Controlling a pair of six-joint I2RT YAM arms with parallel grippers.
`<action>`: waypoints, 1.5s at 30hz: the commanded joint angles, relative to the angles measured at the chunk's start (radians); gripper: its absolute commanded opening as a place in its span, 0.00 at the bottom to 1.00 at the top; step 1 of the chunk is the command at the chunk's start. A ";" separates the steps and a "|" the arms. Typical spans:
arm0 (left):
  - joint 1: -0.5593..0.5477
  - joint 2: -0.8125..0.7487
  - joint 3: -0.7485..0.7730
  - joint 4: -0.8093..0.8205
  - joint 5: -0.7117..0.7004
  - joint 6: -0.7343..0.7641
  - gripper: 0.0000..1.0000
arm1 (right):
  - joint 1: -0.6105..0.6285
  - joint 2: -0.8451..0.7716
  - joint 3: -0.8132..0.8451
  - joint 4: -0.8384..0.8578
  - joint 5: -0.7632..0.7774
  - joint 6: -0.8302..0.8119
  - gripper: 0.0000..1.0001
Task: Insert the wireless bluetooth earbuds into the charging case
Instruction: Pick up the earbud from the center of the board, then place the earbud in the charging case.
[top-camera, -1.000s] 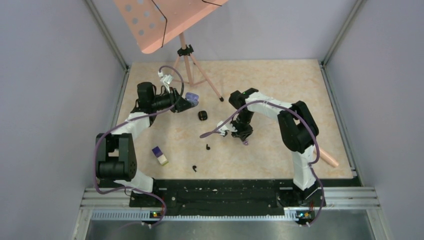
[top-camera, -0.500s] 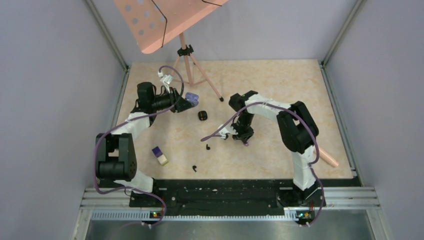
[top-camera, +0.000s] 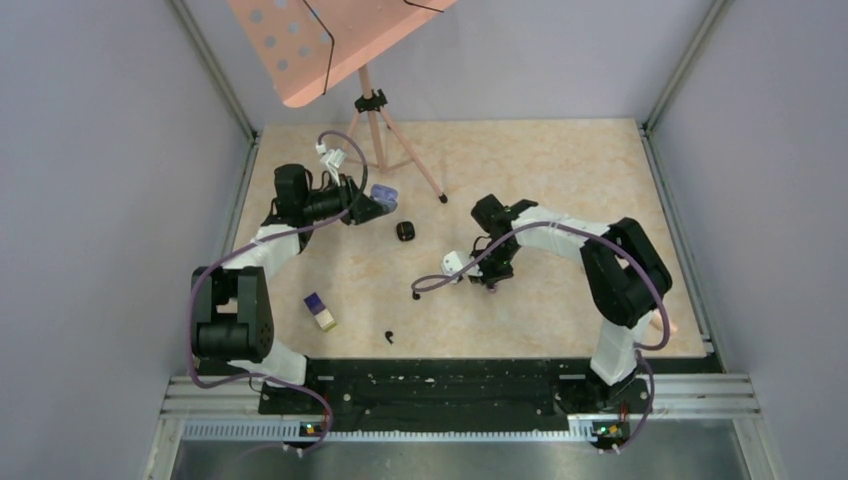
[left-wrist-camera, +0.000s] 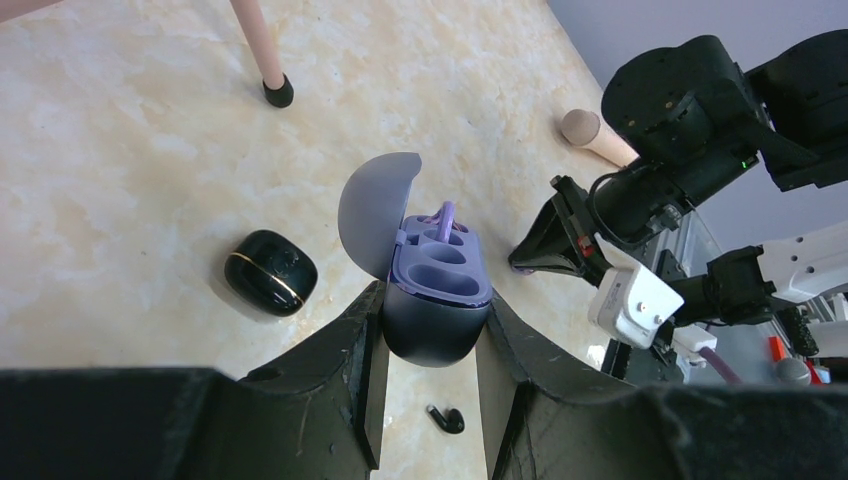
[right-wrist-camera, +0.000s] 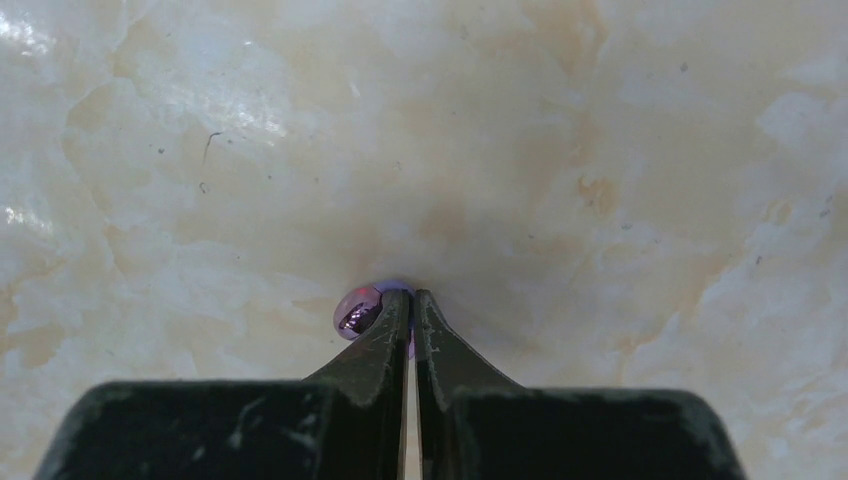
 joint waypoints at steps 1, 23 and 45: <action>-0.018 -0.008 0.004 0.078 0.004 -0.025 0.00 | -0.040 -0.087 -0.015 0.157 -0.062 0.259 0.00; -0.276 0.081 0.174 0.473 -0.159 -0.184 0.00 | 0.086 -0.503 0.021 1.093 0.478 0.997 0.00; -0.317 0.004 0.187 0.518 -0.236 -0.153 0.00 | 0.174 -0.395 0.045 1.272 0.614 1.193 0.00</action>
